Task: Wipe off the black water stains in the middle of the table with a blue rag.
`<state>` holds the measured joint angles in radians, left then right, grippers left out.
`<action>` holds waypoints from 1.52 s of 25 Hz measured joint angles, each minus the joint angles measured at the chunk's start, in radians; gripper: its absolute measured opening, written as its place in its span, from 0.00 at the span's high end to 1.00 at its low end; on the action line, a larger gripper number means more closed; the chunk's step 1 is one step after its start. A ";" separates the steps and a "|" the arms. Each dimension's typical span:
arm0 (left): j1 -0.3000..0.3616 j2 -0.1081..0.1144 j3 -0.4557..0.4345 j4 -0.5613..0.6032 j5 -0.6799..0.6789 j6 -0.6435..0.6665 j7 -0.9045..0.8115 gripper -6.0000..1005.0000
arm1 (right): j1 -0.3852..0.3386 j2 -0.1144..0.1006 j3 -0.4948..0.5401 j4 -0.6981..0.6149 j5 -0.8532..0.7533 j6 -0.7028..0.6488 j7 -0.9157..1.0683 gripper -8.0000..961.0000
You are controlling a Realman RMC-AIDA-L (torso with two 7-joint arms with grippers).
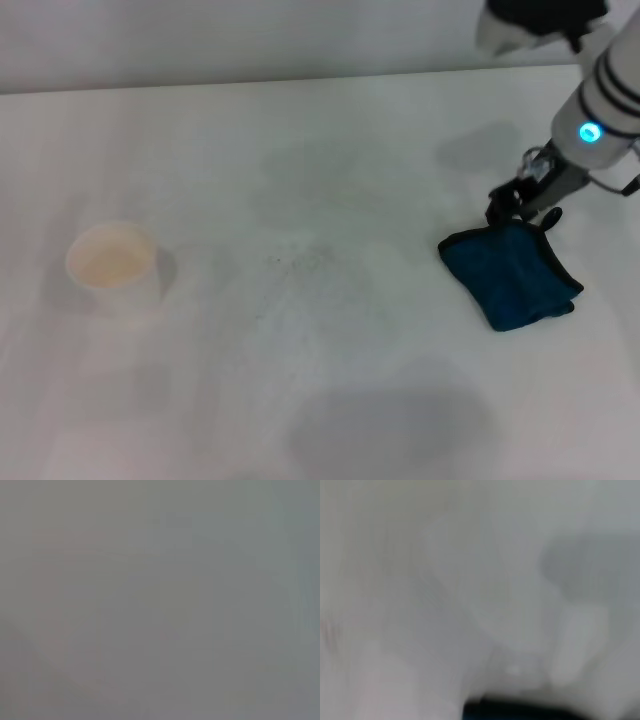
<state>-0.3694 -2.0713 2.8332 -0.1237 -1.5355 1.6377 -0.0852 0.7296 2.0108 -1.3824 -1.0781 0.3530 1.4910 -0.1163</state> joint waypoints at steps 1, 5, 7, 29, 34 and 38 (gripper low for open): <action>0.004 -0.001 0.000 0.001 0.000 0.000 -0.004 0.12 | -0.013 0.001 0.036 -0.019 0.004 -0.014 -0.022 0.60; 0.013 -0.003 0.001 0.004 0.000 0.010 -0.051 0.12 | -0.089 0.003 0.148 -0.092 0.072 -0.133 -0.133 0.60; 0.017 -0.003 0.001 0.005 0.000 0.011 -0.084 0.12 | -0.138 0.001 0.181 -0.117 0.143 -0.216 -0.212 0.59; 0.062 -0.006 0.000 0.060 0.000 -0.040 -0.101 0.12 | -0.358 -0.003 0.644 0.467 1.474 -0.722 -1.890 0.59; 0.059 -0.006 0.001 0.065 0.001 -0.065 -0.093 0.12 | -0.340 0.000 0.710 0.685 1.689 -0.527 -2.397 0.59; 0.057 -0.006 0.005 0.094 0.003 -0.083 -0.045 0.12 | -0.333 0.003 0.714 0.791 1.792 -0.451 -2.614 0.59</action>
<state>-0.3128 -2.0770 2.8380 -0.0295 -1.5329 1.5547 -0.1298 0.3962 2.0133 -0.6680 -0.2874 2.1450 1.0404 -2.7299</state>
